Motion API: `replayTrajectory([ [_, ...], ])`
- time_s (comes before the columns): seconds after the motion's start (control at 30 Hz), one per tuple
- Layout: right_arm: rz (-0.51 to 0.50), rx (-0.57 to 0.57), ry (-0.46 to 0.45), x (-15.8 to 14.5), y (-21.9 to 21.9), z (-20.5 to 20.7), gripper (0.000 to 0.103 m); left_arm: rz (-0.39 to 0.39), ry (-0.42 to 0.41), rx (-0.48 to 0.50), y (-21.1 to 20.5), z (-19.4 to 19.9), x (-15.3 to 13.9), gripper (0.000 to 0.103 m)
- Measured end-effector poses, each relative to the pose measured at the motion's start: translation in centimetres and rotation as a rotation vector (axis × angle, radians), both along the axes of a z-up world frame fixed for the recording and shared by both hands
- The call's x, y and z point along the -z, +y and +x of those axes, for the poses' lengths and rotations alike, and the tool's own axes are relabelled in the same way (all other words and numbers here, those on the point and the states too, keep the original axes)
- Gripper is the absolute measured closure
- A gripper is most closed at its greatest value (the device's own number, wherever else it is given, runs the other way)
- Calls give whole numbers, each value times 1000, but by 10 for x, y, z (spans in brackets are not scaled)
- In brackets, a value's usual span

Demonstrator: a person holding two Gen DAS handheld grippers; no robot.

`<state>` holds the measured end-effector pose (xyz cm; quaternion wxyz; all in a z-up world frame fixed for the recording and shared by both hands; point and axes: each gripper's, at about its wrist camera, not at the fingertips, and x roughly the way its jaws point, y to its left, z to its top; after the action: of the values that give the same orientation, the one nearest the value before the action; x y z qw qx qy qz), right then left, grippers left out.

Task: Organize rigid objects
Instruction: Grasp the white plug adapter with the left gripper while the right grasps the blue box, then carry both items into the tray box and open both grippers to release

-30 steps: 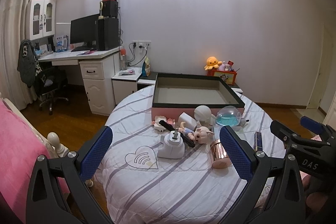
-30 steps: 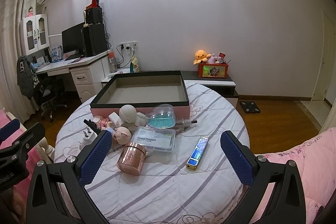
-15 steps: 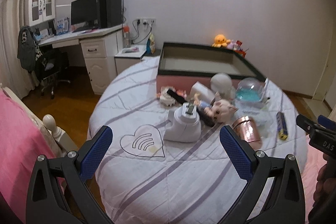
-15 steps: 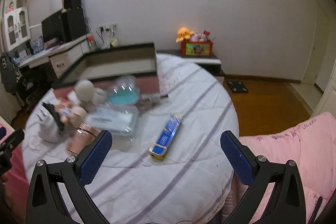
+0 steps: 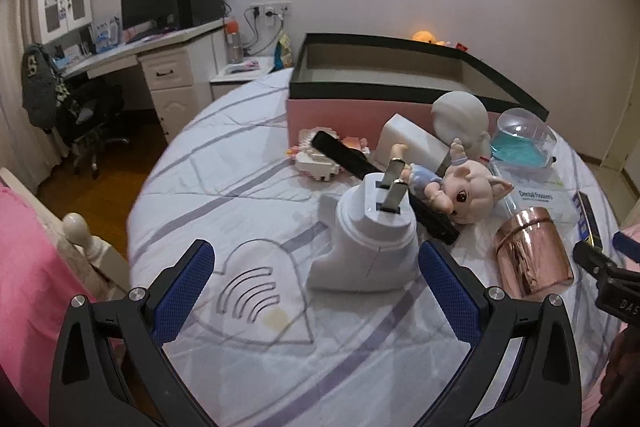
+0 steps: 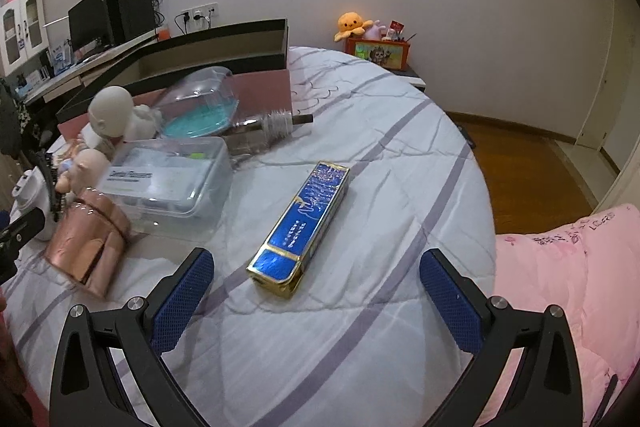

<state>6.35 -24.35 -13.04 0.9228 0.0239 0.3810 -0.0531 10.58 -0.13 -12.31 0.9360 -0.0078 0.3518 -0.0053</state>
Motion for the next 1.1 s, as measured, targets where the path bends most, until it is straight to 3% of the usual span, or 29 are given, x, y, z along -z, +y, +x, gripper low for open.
replayTrajectory([
  [0.13, 7, -1, -10, -4, 0, 8, 3, 35, 10, 14, -6, 8, -1, 0],
  [0.27, -26, -18, 34, 0, 6, 23, 25, 74, 69, 43, -16, 19, 4, 0],
  [0.3, -27, -24, 34, 0, 7, 24, 26, 74, 79, 53, -17, 20, 5, 1],
  [0.33, -29, -32, 35, -1, 7, 25, 32, 63, 88, 67, -17, 23, 6, 7],
  [0.37, -26, -45, 34, -1, 8, 25, 37, 46, 99, 76, -16, 26, 7, 20],
  [0.5, -21, -81, 24, -1, 9, 21, 58, -44, 105, 97, -5, 27, 10, 48],
  [0.6, 4, -101, 16, -3, 10, 16, 80, -74, 98, 103, -4, 24, 10, 47],
  [1.1, 86, -141, -15, -18, 8, -8, 82, -122, 50, 109, 4, -16, -7, 47],
])
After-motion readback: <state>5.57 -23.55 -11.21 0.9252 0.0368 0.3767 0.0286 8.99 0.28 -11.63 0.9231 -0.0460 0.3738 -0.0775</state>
